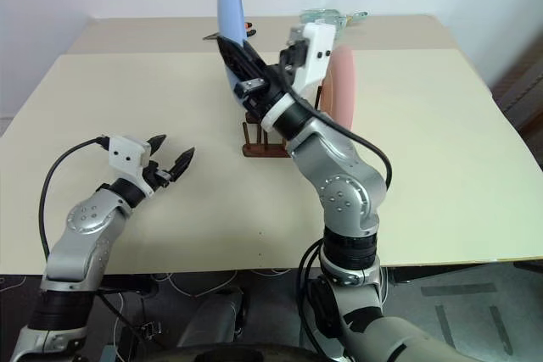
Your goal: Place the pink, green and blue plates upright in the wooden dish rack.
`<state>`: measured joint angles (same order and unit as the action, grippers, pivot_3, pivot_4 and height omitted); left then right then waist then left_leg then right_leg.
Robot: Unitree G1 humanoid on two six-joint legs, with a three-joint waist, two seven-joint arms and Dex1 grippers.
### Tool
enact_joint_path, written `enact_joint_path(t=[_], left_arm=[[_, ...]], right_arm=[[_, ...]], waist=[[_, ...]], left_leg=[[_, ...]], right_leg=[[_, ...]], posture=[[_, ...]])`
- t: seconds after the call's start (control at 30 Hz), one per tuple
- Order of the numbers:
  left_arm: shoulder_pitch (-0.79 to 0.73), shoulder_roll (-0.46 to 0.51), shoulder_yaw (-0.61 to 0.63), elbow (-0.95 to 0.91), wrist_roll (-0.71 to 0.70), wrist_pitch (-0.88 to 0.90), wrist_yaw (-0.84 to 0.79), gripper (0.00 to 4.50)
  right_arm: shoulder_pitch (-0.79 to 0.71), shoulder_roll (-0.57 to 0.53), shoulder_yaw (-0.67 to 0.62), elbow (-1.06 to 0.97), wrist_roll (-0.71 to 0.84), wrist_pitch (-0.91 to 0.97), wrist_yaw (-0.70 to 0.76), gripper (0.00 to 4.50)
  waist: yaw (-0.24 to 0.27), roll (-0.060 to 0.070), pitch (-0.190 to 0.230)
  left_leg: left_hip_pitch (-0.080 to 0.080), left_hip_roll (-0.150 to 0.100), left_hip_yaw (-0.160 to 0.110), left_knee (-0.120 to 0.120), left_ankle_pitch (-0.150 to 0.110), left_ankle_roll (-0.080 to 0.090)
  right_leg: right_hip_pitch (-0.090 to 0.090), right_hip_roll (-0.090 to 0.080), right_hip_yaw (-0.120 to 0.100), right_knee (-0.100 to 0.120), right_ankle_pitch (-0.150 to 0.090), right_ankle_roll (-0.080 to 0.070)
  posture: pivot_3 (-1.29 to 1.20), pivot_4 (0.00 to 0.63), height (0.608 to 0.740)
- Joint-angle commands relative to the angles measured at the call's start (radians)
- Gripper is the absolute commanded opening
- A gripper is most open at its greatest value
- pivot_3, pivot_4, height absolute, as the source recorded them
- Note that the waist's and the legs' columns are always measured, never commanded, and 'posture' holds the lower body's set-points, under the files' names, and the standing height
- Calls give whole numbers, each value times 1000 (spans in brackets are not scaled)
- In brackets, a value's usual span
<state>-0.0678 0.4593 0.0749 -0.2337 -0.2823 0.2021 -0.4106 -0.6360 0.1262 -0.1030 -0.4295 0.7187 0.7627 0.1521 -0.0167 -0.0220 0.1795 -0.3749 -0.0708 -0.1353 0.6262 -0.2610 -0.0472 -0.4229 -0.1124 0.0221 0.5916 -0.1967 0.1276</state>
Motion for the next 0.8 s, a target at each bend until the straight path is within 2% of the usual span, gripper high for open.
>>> enact_joint_path(t=[0.03,0.37,0.6,0.7,0.8], left_arm=[[23,-3,-5,-53,-12,-12,-39,3581],[24,-15,-21,-64,5,9,-66,3581],[29,-22,-32,-64,22,6,-75,3581],[27,-27,-35,-64,26,6,-74,3642],[24,-34,-40,-68,31,9,-70,3642]], right_arm=[[-25,45,-8,-45,79,20,-81,0],[-46,28,-20,37,179,32,-181,0],[-125,17,-47,192,185,8,-209,0],[-167,-27,-19,226,125,-22,-166,1083],[-195,-89,27,223,44,-52,-120,2529]], waist=[[-4,1,0],[-3,1,0],[-4,1,0],[-4,1,0],[-2,1,1]], left_leg=[[0,0,1,0,0,0],[0,0,1,0,0,0],[0,0,1,0,0,0],[0,0,1,0,0,0],[0,0,1,0,0,0]], right_leg=[[-1,0,0,0,0,0],[-1,0,0,2,1,2],[-1,0,0,2,1,2],[-1,0,0,2,1,2],[-1,0,0,2,1,2]], posture=[[0,150,740],[0,150,740],[0,150,740],[0,150,740],[0,150,740]])
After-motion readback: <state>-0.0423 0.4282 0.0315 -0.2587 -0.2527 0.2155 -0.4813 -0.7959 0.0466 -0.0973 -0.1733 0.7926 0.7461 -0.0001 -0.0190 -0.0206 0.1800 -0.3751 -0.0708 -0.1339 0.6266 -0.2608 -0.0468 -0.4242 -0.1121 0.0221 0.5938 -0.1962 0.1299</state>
